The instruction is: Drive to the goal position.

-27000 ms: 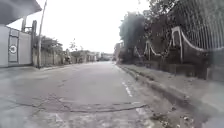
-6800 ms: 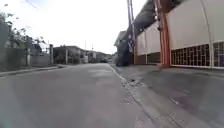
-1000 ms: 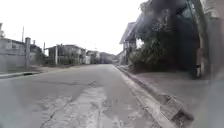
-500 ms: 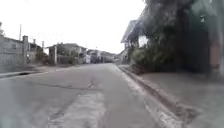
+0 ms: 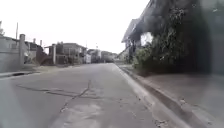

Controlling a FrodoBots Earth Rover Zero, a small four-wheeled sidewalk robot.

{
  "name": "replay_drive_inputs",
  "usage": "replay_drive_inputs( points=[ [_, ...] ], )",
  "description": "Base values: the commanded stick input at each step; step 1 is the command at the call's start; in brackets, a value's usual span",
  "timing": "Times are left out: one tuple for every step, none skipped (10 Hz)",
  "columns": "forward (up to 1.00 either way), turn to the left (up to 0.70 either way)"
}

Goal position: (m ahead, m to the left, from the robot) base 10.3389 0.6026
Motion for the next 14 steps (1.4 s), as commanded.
replay_drive_inputs(
  points=[
    [1.00,0.00],
    [1.00,0.00],
    [1.00,0.00],
    [1.00,0.00],
    [1.00,0.00],
    [1.00,0.00],
    [1.00,0.00],
    [1.00,0.00],
    [1.00,0.00],
    [1.00,0.00],
    [1.00,0.00],
    [1.00,0.00],
    [1.00,0.00],
    [1.00,0.00]
  ],
)
